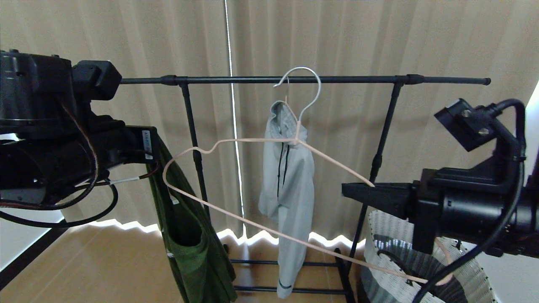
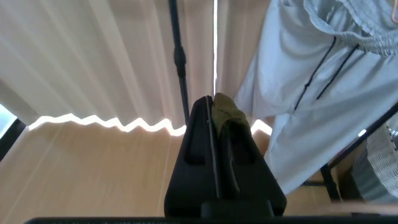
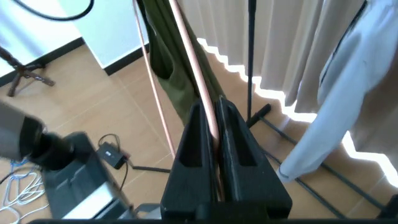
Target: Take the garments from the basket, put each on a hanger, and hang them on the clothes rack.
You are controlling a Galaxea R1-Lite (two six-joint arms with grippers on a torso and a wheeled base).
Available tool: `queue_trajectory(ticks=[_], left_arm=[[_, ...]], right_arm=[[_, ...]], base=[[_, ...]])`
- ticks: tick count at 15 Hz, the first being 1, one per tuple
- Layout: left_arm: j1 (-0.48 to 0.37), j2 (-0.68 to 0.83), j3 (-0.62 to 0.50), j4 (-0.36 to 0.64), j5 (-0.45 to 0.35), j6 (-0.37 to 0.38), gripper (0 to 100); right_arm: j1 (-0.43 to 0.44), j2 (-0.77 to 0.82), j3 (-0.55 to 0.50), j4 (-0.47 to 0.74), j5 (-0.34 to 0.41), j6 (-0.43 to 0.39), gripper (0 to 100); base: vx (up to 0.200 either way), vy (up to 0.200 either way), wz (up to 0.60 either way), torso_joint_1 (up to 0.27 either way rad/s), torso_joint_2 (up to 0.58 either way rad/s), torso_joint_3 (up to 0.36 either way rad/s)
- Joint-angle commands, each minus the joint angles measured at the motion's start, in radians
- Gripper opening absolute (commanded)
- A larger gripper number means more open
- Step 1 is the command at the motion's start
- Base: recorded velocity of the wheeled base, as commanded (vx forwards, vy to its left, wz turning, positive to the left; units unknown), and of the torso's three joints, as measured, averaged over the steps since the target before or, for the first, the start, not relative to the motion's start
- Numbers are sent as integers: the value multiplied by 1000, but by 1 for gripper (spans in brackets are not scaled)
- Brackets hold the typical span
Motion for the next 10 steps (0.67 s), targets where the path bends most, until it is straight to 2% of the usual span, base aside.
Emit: queue_trajectory(ticks=[1, 8, 10], left_arm=[[-4, 12, -16, 0, 5, 1, 0], [-3, 27, -16, 4, 23, 1, 0], [-3, 33, -16, 6, 37, 1, 0]], right_arm=[[31, 108, -74, -2, -24, 1, 0], [32, 152, -133, -9, -64, 9, 0], [43, 161, -131, -65, -63, 19, 0]], base=[[0, 0, 0, 0, 0, 0], [0, 0, 0, 0, 0, 0], [0, 0, 0, 0, 0, 0]])
